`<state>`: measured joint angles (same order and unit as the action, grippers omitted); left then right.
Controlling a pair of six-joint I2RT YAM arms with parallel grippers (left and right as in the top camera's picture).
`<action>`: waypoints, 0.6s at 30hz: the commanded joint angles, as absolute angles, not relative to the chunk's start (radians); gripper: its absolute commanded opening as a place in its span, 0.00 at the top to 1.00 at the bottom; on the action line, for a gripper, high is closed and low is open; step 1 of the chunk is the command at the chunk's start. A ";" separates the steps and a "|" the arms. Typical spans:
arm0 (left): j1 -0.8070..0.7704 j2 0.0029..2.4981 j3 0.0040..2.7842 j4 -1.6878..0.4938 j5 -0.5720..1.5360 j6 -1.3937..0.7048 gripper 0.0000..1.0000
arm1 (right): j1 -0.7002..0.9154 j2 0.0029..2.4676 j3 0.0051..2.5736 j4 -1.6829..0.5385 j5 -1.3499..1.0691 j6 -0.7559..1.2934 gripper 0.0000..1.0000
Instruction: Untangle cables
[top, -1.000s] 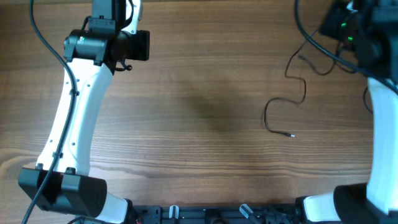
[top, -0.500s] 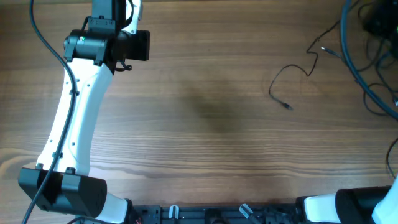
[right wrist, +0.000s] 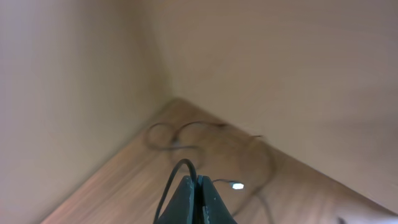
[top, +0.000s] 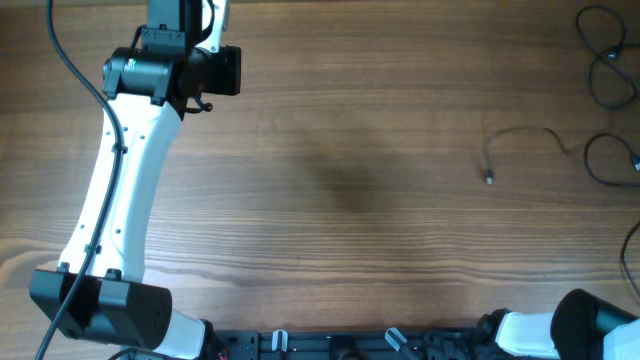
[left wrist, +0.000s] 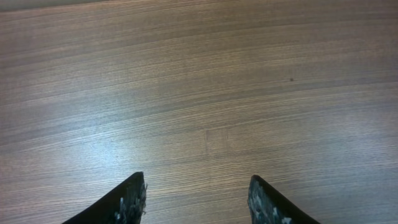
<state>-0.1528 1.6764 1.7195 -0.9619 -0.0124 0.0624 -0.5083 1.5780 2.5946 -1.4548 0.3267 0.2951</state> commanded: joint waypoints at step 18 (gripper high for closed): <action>-0.155 1.658 1.719 -0.972 0.010 0.044 0.45 | -1.030 1.794 2.603 -1.444 0.133 0.384 0.95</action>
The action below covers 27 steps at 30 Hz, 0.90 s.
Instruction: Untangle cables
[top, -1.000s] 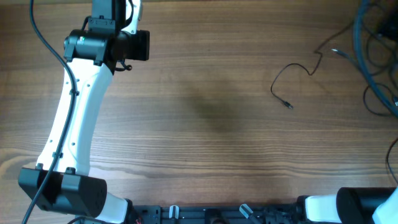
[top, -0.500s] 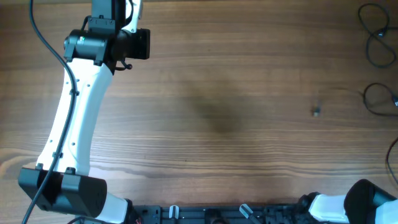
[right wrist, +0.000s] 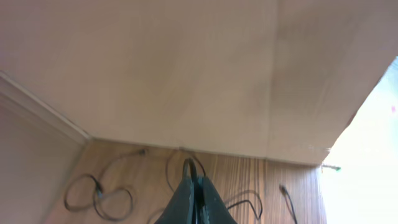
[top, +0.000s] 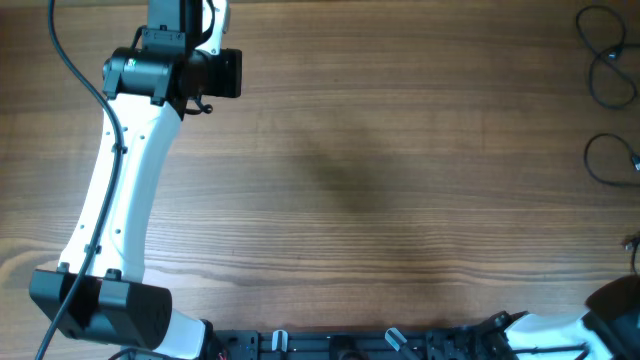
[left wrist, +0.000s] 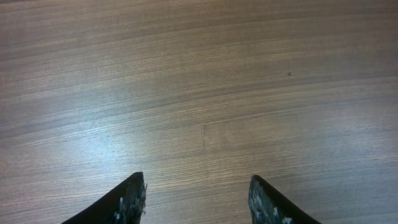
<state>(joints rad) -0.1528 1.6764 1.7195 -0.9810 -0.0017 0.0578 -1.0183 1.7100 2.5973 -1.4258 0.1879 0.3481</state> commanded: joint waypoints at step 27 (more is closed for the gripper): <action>-0.155 1.658 1.719 -0.954 0.010 0.044 0.45 | -1.027 2.075 2.590 -1.446 0.120 0.476 0.95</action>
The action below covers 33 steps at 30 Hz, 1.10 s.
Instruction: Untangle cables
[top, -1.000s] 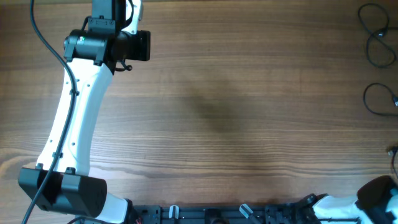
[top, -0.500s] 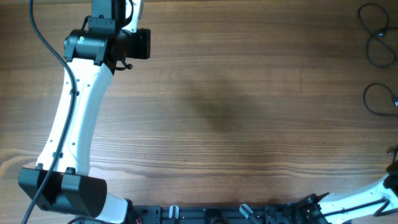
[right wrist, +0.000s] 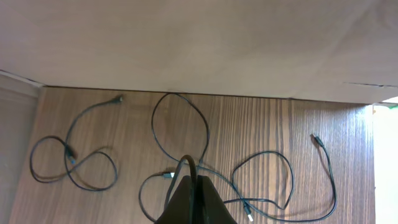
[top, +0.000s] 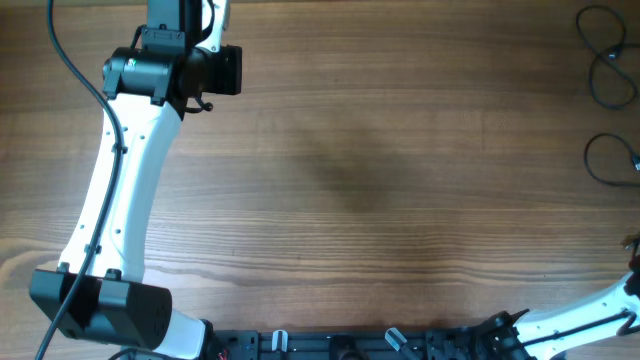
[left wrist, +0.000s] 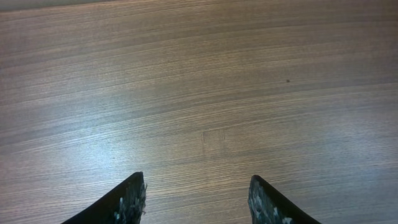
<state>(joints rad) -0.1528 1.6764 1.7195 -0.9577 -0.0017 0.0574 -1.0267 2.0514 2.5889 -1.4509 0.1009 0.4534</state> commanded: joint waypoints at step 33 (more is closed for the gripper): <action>-0.155 1.658 1.719 -0.950 0.011 0.045 0.45 | -1.002 2.076 2.590 -1.571 0.118 0.524 0.95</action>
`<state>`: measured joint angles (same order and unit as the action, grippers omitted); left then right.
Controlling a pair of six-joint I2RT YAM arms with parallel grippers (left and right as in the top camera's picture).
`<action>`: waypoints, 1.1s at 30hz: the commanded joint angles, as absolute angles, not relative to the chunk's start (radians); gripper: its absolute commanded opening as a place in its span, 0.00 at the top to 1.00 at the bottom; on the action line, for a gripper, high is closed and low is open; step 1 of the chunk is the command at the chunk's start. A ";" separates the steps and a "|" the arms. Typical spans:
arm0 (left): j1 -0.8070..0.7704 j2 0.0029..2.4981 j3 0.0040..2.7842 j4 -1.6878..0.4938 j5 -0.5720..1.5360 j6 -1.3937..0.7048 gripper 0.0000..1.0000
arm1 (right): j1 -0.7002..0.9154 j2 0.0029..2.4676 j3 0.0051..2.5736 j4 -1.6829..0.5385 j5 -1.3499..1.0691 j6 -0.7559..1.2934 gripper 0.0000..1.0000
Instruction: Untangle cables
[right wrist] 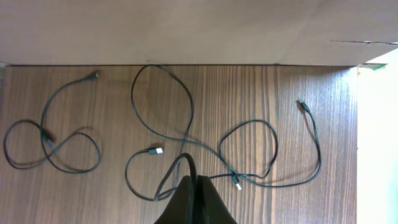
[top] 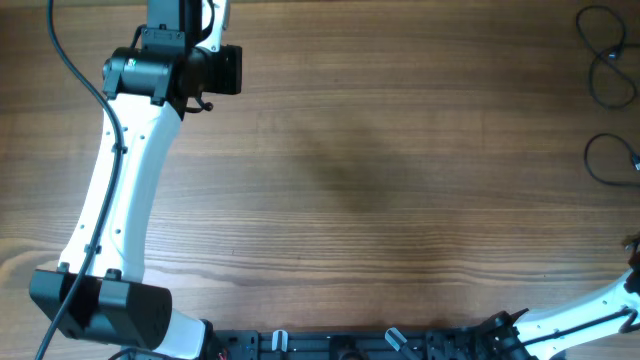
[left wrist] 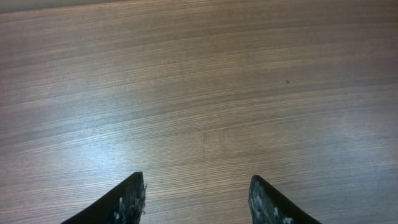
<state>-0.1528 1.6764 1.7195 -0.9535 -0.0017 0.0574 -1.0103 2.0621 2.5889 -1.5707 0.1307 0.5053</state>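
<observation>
Several thin black cables (right wrist: 186, 140) lie looped over one another on the wooden table (right wrist: 348, 186), seen from high up in the right wrist view. My right gripper (right wrist: 191, 179) is shut on a raised loop of one cable, above the tangle. A silver plug (right wrist: 155, 151) lies to its left and another plug (right wrist: 236, 182) to its right. A separate cable (right wrist: 53, 140) lies apart at the left. Overhead, cable loops (top: 607, 62) show at the right edge. My left gripper (left wrist: 196, 199) is open over bare wood at the far left.
A tan wall (right wrist: 186, 31) meets the table just behind the cables. Part of the right arm (top: 590, 315) shows at the bottom right corner overhead. The left arm (top: 125, 180) stretches along the left side.
The right wrist view has shifted a little, so the wall edge sits higher in frame and more of the cables shows. The gripper is still shut on the cable. The left arm has not moved.
At first a cable end lay mid-right on the table overhead and my right gripper, shut on a cable, faced the wall corner. Then that cable end was gone from there. Later the right wrist looked down on the cables from high, as now.
</observation>
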 commanded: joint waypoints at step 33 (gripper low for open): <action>-0.155 1.658 1.719 -0.950 0.011 0.044 0.44 | -0.931 2.076 2.590 -1.579 -0.048 0.415 0.01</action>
